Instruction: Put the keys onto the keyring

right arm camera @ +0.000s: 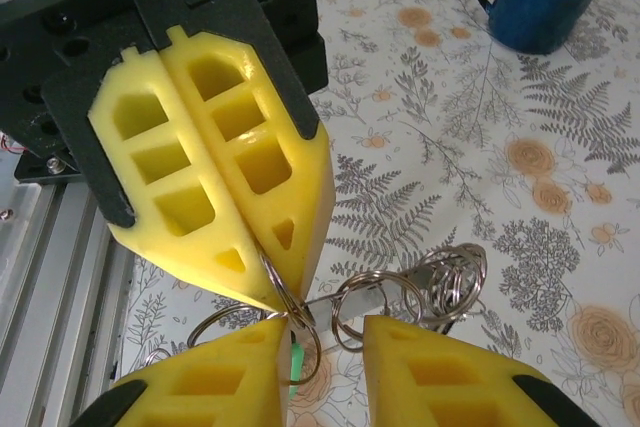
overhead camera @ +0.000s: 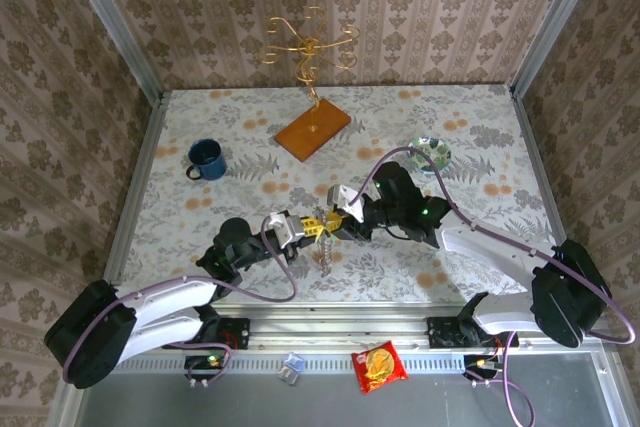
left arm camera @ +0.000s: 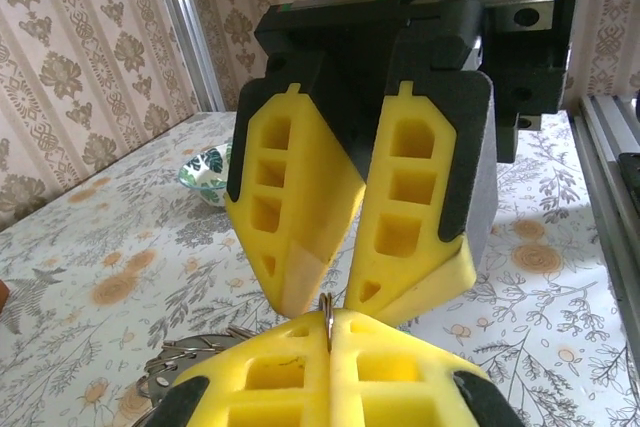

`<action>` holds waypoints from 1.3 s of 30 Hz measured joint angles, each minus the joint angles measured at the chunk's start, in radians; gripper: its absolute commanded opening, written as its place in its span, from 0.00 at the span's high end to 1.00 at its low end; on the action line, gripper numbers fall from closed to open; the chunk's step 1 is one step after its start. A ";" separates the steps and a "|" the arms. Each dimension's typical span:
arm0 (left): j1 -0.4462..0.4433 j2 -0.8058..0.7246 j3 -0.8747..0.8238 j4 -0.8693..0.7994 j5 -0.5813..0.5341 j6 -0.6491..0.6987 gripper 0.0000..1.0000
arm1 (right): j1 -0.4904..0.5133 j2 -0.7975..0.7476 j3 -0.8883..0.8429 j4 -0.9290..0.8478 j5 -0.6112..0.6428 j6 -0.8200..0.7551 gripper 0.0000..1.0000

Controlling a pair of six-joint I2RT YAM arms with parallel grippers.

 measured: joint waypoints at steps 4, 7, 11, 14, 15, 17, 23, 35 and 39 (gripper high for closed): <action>0.002 0.010 0.000 0.015 0.010 -0.009 1.00 | 0.000 0.000 -0.012 0.027 -0.023 -0.023 0.80; 0.006 0.020 0.000 0.028 0.018 -0.017 1.00 | -0.002 0.000 -0.016 0.036 -0.035 -0.039 0.86; 0.011 0.027 -0.004 0.049 0.022 -0.027 1.00 | -0.009 0.000 -0.016 0.046 -0.056 -0.068 1.00; 0.014 0.027 -0.005 0.054 0.024 -0.029 0.95 | -0.012 0.000 -0.016 0.046 -0.066 -0.089 1.00; 0.014 0.027 -0.005 0.053 0.024 -0.031 0.94 | -0.012 0.000 -0.016 0.043 -0.067 -0.099 1.00; 0.014 0.027 -0.007 0.050 0.024 -0.031 0.91 | -0.013 0.000 -0.012 0.025 -0.070 -0.122 1.00; 0.014 -0.003 -0.005 -0.011 0.014 -0.018 0.88 | -0.010 0.004 0.054 -0.117 -0.070 -0.201 1.00; 0.014 -0.041 0.032 -0.190 -0.003 0.043 0.96 | 0.050 0.066 0.201 -0.300 -0.014 -0.301 1.00; 0.014 -0.038 0.047 -0.207 -0.002 0.059 1.00 | 0.056 0.074 0.215 -0.315 -0.001 -0.300 1.00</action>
